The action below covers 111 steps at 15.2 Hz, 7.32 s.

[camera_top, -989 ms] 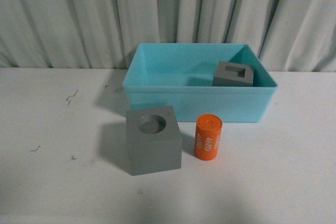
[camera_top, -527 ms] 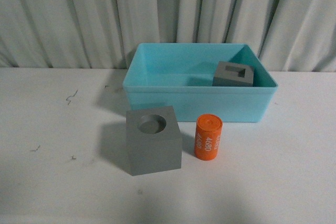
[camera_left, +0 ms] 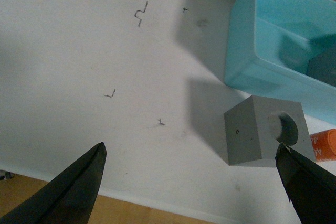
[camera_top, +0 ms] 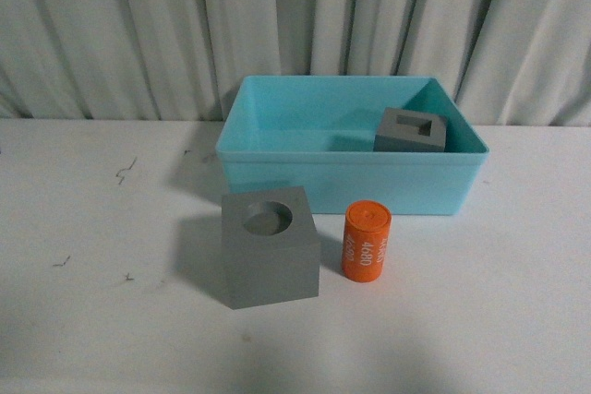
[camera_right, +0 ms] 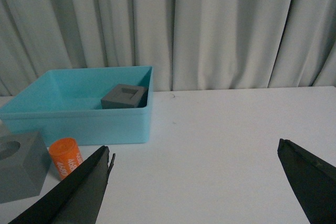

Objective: Place gray and orange parts in blue box

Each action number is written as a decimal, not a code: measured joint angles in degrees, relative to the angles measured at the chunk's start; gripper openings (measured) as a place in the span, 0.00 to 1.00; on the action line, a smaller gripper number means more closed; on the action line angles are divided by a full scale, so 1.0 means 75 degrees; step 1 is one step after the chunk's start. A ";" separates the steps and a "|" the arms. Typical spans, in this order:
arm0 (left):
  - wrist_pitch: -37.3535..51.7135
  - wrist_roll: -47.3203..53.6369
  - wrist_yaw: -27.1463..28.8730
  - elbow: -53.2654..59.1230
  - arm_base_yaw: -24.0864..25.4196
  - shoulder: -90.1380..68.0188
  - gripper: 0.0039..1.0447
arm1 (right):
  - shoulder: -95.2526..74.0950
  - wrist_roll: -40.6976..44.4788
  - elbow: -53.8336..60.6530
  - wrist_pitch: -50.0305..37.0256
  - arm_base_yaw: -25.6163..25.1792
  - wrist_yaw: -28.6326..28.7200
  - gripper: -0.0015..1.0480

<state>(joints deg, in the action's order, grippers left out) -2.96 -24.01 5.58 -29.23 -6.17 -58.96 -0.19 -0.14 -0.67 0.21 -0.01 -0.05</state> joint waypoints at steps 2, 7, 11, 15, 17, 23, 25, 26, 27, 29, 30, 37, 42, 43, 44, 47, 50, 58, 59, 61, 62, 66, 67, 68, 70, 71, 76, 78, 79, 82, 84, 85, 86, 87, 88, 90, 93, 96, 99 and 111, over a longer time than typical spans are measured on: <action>0.0297 -0.0152 0.0466 -0.0428 -0.0653 -0.0784 0.94 | 0.0000 0.0000 -0.0003 0.0000 0.0000 0.0000 0.94; 0.1119 -0.0364 0.1253 -0.1714 -0.1784 -0.2978 0.94 | 0.0000 0.0000 0.0000 0.0000 0.0000 0.0000 0.94; 0.1711 0.0140 0.1527 -0.2465 -0.1897 -0.4625 0.94 | 0.0000 0.0000 0.0000 0.0000 0.0000 0.0000 0.94; 0.1950 0.0466 0.1542 -0.2646 -0.1955 -0.5269 0.94 | 0.0000 0.0000 0.0000 0.0000 0.0000 0.0000 0.94; 0.1979 0.0460 0.1536 -0.2707 -0.2107 -0.5464 0.94 | 0.0000 0.0000 0.0000 0.0000 0.0000 0.0000 0.94; 0.2046 0.0396 0.1542 -0.2961 -0.2349 -0.6088 0.94 | 0.0000 0.0000 0.0000 0.0000 0.0000 0.0000 0.94; 0.2069 0.0399 0.1539 -0.3008 -0.2349 -0.6312 0.94 | 0.0000 0.0000 0.0000 0.0000 0.0000 0.0000 0.94; 0.2069 0.0399 0.1539 -0.3019 -0.2349 -0.6397 0.94 | 0.0000 0.0000 0.0000 0.0000 0.0000 0.0000 0.94; 0.2078 0.0399 0.1539 -0.3025 -0.2352 -0.6470 0.94 | 0.0000 0.0000 0.0000 0.0000 0.0000 0.0000 0.94; 0.2116 0.0399 0.1524 -0.3057 -0.2396 -0.6580 0.94 | 0.0000 0.0000 0.0000 0.0000 0.0000 0.0000 0.94; 0.2116 0.0399 0.1515 -0.3086 -0.2422 -0.6633 0.94 | 0.0000 0.0000 0.0000 0.0000 0.0000 0.0000 0.94; 0.2119 0.0373 0.1489 -0.3246 -0.2565 -0.6878 0.94 | -0.0003 0.0000 0.0000 0.0000 0.0000 0.0000 0.94; 0.2122 0.0376 0.1486 -0.3246 -0.2573 -0.6913 0.94 | 0.0000 0.0000 0.0000 0.0000 0.0000 0.0000 0.94; 0.2122 0.0376 0.1489 -0.3246 -0.2588 -0.6953 0.94 | 0.0000 0.0000 0.0000 0.0000 0.0000 0.0000 0.94; 0.2119 0.0376 0.1486 -0.3246 -0.2623 -0.6994 0.94 | 0.0000 0.0000 0.0000 0.0000 0.0000 0.0000 0.94; 0.2119 0.0376 0.1486 -0.3308 -0.2699 -0.7099 0.94 | 0.0000 0.0000 0.0000 0.0000 0.0000 0.0000 0.94; 0.2116 0.0361 0.1489 -0.3413 -0.2699 -0.7239 0.94 | 0.0000 0.0000 0.0000 0.0000 0.0000 0.0000 0.94; 0.2122 0.0358 0.1492 -0.3488 -0.2684 -0.7324 0.94 | 0.0000 0.0000 0.0000 0.0000 0.0000 0.0000 0.94; 0.2124 0.0356 0.1489 -0.3488 -0.2684 -0.7326 0.94 | 0.0000 0.0000 0.0000 0.0000 0.0000 0.0000 0.94; 0.2127 0.0344 0.1489 -0.3488 -0.2669 -0.7335 0.94 | 0.0000 0.0000 0.0000 0.0000 0.0000 0.0000 0.94; 0.2127 0.0341 0.1489 -0.3485 -0.2664 -0.7332 0.94 | 0.0000 0.0000 0.0000 0.0000 0.0000 0.0000 0.94; 0.2183 0.0239 0.1475 -0.3351 -0.2664 -0.7312 0.36 | 0.0000 0.0000 0.0000 0.0000 0.0000 0.0000 0.94; 0.2180 0.0213 0.1460 -0.3322 -0.2664 -0.7277 0.28 | 0.0000 0.0000 0.0000 0.0000 0.0000 0.0000 0.94; 0.2107 0.0204 0.1448 -0.3305 -0.2664 -0.7195 0.23 | 0.0000 0.0000 0.0000 0.0000 0.0000 0.0000 0.94; 0.2020 0.0184 0.1451 -0.3165 -0.2664 -0.7012 0.21 | 0.0000 0.0000 0.0000 0.0000 0.0000 0.0000 0.94; 0.1944 0.0134 0.1454 -0.3016 -0.2643 -0.6837 0.20 | 0.0000 0.0000 0.0000 0.0000 0.0000 0.0000 0.94; 0.1081 -0.0379 0.1411 -0.2282 -0.1996 -0.4774 0.20 | 0.0000 0.0000 0.0000 0.0000 0.0000 0.0000 0.94; 0.0664 -0.0498 0.1300 -0.2358 -0.1731 -0.4176 0.20 | 0.0000 0.0000 0.0000 0.0000 0.0000 0.0000 0.94; 0.0513 -0.0510 0.1247 -0.2480 -0.1644 -0.4065 0.20 | 0.0000 0.0000 0.0000 0.0000 0.0000 0.0000 0.94; 0.0396 -0.0396 0.0959 -0.5100 -0.1629 -0.4593 0.19 | 0.0000 0.0000 0.0000 0.0000 0.0000 0.0000 0.94; 0.0364 -0.0172 0.0898 -0.6018 -0.1859 -0.5423 0.19 | 0.0000 0.0000 0.0000 0.0000 0.0000 0.0000 0.94; 0.0315 -0.0070 0.0845 -0.6400 -0.1938 -0.5840 0.19 | 0.0000 0.0000 0.0000 0.0000 0.0000 0.0000 0.94; 0.0189 0.0003 0.0851 -0.6662 -0.1979 -0.6094 0.19 | 0.0000 0.0000 0.0000 0.0000 0.0000 0.0000 0.94; 0.0114 0.0055 0.0851 -0.6831 -0.2014 -0.6251 0.19 | 0.0000 0.0000 0.0000 0.0000 0.0000 0.0000 0.94; 0.0102 0.0090 0.0851 -0.6907 -0.2031 -0.6330 0.19 | 0.0000 0.0000 0.0000 0.0000 0.0000 0.0000 0.94; 0.0026 0.0291 0.0813 -0.7539 -0.2127 -0.6916 0.19 | 0.0000 0.0000 0.0000 0.0000 0.0000 0.0000 0.94; -0.0321 0.0629 0.0813 -0.9052 -0.2151 -0.8014 0.19 | 0.0000 0.0000 0.0000 0.0000 0.0000 0.0003 0.94; -0.0358 0.0915 0.0851 -0.9769 -0.2031 -0.8856 0.19 | 0.0000 0.0000 0.0000 0.0000 0.0000 0.0003 0.94; -0.0440 0.1320 0.0965 -0.9987 -0.1859 -0.9602 0.19 | 0.0000 0.0000 0.0000 0.0000 0.0000 0.0000 0.94; -0.0609 0.1731 0.1145 -1.0529 -0.1620 -1.0477 0.19 | 0.0000 0.0000 0.0000 0.0000 0.0000 0.0003 0.94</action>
<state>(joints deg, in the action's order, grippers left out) -7.53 -11.03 14.17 -108.20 -18.33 -137.53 -0.19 -0.14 -0.67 0.21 -0.01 -0.03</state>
